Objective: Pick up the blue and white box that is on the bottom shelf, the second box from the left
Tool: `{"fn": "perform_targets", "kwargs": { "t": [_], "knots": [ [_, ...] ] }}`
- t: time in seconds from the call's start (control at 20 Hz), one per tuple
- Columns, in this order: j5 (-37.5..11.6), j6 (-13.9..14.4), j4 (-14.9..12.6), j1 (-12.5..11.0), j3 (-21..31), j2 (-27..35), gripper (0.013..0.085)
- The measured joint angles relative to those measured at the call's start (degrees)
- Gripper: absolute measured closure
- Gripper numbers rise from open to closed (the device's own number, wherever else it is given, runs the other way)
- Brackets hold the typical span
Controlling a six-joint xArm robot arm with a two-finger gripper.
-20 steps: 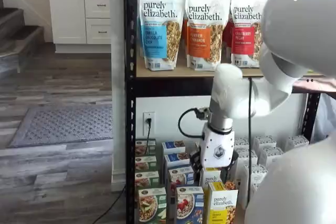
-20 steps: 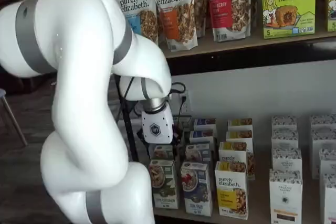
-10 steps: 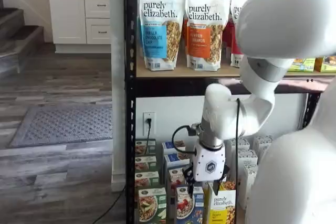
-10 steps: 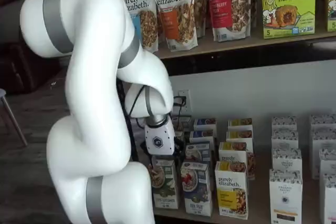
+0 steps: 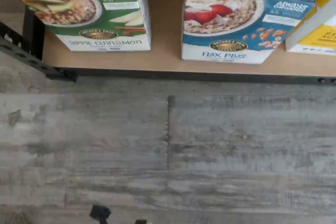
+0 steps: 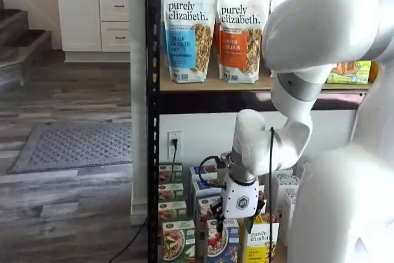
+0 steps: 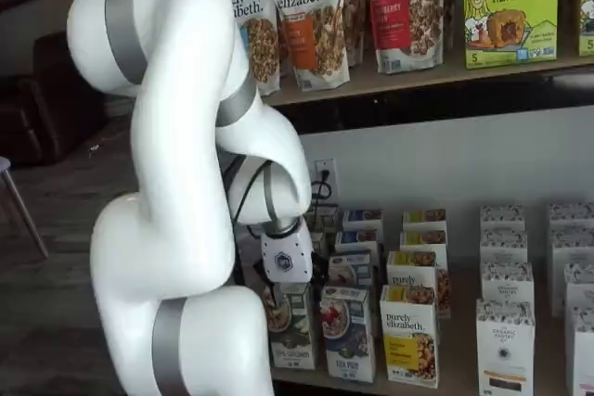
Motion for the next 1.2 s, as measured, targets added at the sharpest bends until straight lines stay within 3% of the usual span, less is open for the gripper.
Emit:
{"fn": "perform_targets", "kwargs": {
  "t": [0.35, 0.5, 0.6, 0.85, 1.0, 1.2],
  "knots": [
    [-4.11, -2.22, 2.88, 0.65, -2.59, 5.53, 0.0130],
    [-5.98, -2.23, 2.52, 0.35, -4.11, 8.28, 0.0130],
    [-7.00, -1.47, 1.25, -0.15, -5.25, 10.18, 0.0130],
    [-9.42, 3.75, -5.96, -1.98, -8.85, 15.68, 0.0130],
    [-10.37, 4.46, -7.32, -2.58, -10.88, 18.51, 0.0130],
    [-11.19, 2.55, -5.75, -2.95, -13.49, 21.83, 0.0130]
  ]
}}
